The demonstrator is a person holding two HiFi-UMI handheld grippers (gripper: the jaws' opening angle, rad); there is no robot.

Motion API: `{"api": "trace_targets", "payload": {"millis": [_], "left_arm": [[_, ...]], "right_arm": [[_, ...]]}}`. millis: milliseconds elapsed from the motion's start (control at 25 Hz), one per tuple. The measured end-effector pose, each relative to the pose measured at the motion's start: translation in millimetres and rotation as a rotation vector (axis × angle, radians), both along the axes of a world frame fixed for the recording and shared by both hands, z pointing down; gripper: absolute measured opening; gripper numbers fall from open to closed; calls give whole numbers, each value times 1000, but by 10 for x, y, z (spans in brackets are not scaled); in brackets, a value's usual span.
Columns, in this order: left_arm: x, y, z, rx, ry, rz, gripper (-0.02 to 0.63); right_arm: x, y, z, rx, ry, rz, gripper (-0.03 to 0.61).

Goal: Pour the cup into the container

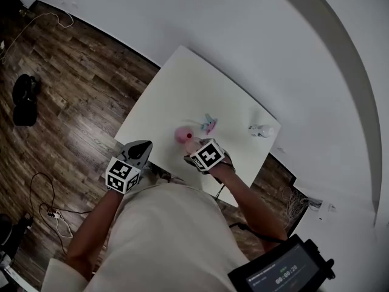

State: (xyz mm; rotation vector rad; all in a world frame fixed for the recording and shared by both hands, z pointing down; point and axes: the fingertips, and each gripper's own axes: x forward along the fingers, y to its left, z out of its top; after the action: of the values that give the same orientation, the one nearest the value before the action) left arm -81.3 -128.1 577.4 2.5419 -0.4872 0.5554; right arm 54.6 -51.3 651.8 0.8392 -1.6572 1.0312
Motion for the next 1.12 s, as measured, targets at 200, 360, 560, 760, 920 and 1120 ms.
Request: {"api": "trace_targets", "payload": {"millis": [200, 360, 560, 760, 920, 1120], "left_arm": [[-33, -3, 10, -2, 2, -1, 11], [-62, -16, 44, -6, 4, -7, 11], [-95, -21, 72, -8, 8, -6, 11], [-100, -27, 89, -2, 10, -3, 11], [-124, -42, 99, 0, 13, -7, 11], [-137, -50, 83, 9, 14, -13, 11]], "right_arm": [[-8, -2, -6, -39, -10, -9, 379], [-19, 6, 9, -71, -17, -19, 380], [-44, 31, 23, -108, -13, -40, 380], [-64, 55, 39, -144, -12, -61, 379], [-79, 60, 47, -168, -8, -74, 380], [-72, 75, 40, -192, -7, -87, 380]]}}
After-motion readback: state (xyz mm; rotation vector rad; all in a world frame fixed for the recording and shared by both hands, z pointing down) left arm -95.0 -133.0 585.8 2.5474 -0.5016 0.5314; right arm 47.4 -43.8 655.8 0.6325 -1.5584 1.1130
